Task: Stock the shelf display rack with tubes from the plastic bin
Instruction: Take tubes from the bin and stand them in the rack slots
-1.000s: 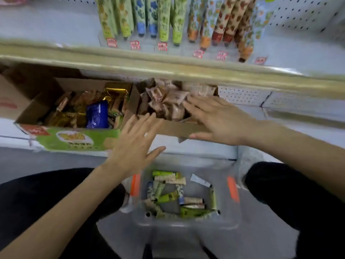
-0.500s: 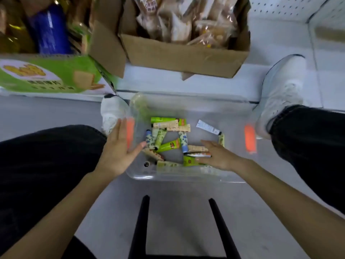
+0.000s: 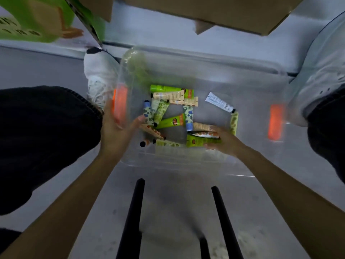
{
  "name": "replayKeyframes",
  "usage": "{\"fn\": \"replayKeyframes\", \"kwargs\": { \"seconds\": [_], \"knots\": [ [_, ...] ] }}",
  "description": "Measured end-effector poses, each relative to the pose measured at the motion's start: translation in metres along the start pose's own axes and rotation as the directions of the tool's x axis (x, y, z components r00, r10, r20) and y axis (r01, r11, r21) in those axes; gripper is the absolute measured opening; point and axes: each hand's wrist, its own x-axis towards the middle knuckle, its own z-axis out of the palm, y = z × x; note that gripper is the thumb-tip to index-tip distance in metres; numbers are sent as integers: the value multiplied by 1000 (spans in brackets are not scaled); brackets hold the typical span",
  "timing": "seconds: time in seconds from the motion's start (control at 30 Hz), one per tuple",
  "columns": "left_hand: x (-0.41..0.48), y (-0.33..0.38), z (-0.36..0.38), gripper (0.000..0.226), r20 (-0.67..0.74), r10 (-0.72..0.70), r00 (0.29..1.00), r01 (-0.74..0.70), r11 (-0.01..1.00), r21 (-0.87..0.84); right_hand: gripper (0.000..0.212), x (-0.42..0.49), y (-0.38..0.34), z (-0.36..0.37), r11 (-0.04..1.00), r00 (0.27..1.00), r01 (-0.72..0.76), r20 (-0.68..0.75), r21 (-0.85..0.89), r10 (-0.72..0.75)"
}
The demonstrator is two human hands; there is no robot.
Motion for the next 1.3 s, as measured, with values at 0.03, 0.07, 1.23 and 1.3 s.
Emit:
{"fn": "replayKeyframes", "kwargs": {
  "seconds": [0.03, 0.07, 1.23, 1.3],
  "knots": [
    [0, -2, 1, 103, -11, 7, 1000, -7, 1000, -6, 69, 4, 0, 1, 1000, 1000, 16, -7, 11, -16],
    [1, -3, 1, 102, -20, 11, 1000, -12, 1000, -12, 68, 10, 1, 1, 999, 999, 27, -26, -29, -28],
    [16, 7, 7, 47, 57, -92, 994, 91, 995, 33, 38, 46, 21, 22, 981, 928, -123, 332, -151, 168],
    [15, 6, 5, 38, 59, -124, 991, 124, 992, 1, 45, 44, 21, 22, 984, 925, -125, 343, -130, 163]
  ]
}}
